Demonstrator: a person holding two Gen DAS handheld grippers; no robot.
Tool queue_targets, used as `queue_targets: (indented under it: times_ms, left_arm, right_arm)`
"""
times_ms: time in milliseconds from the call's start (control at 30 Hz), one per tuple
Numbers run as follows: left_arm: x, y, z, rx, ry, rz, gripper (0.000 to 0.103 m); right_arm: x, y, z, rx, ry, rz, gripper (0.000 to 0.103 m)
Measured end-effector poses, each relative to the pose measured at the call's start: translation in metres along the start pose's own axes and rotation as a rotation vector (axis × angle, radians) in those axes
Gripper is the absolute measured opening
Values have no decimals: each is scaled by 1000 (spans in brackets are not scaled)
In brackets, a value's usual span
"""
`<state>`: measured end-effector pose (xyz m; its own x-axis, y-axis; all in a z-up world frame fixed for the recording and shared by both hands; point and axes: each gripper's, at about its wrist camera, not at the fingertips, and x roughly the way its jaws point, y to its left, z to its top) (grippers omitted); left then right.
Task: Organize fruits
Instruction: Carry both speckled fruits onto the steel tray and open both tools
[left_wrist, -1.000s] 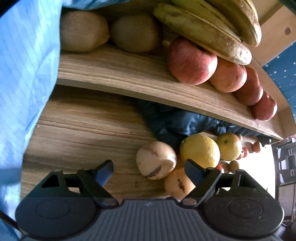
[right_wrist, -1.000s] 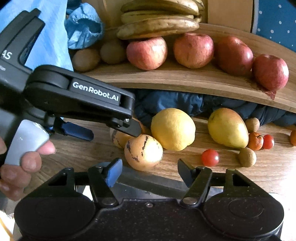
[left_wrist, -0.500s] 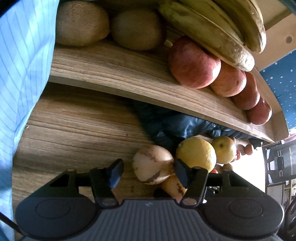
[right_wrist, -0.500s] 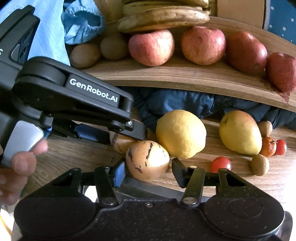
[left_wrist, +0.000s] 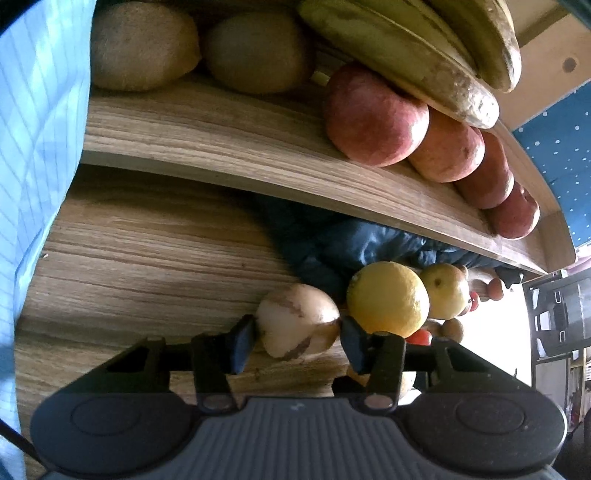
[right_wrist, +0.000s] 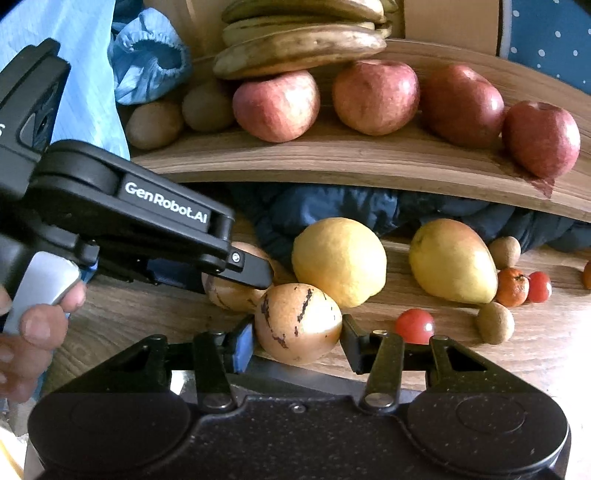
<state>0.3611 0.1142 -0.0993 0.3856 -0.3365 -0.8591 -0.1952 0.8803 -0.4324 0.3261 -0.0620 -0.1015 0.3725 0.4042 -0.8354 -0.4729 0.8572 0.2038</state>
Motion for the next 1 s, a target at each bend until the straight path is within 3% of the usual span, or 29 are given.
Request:
queue_targets:
  times_ms: [600,1000]
  left_arm:
    - [-42,-17,-54,30,-93,3,53]
    - [-63,-32,-97,14,-97,30,53]
  right_arm:
    - [-50,-3,-21,-49,-61,62,50]
    - [-96,14,-60,-140,-6,100,50]
